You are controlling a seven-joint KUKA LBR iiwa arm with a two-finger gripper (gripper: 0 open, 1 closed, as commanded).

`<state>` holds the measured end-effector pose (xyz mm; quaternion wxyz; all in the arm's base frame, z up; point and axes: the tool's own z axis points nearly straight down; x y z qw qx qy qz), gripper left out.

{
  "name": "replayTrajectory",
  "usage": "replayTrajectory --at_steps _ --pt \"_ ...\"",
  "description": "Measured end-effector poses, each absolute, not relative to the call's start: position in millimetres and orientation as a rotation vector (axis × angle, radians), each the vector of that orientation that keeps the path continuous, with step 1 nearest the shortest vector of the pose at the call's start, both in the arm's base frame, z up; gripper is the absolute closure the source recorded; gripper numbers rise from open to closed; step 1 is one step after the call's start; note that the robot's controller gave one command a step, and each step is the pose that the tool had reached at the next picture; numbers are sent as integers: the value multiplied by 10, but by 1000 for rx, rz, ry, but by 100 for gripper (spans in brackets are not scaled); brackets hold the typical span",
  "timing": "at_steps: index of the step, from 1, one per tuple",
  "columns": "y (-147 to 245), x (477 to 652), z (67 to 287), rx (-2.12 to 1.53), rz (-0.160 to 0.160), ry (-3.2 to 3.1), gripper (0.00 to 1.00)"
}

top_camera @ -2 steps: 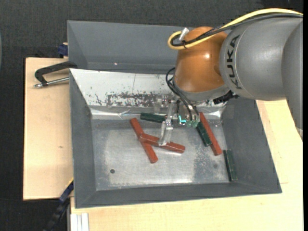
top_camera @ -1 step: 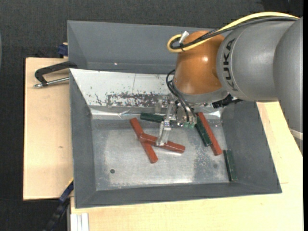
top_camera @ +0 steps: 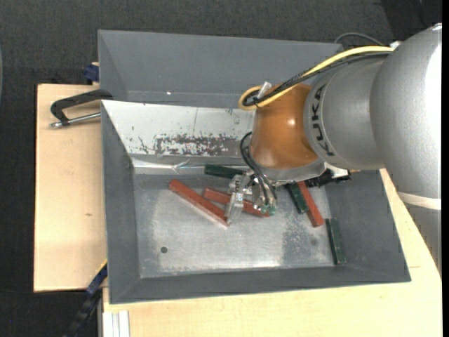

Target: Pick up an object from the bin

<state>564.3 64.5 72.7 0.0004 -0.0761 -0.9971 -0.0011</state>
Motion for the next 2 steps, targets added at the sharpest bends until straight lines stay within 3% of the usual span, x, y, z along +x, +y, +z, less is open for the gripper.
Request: replayTrajectory --at_steps 2 --pt "505 5682 751 -166 -4 -3141 100"
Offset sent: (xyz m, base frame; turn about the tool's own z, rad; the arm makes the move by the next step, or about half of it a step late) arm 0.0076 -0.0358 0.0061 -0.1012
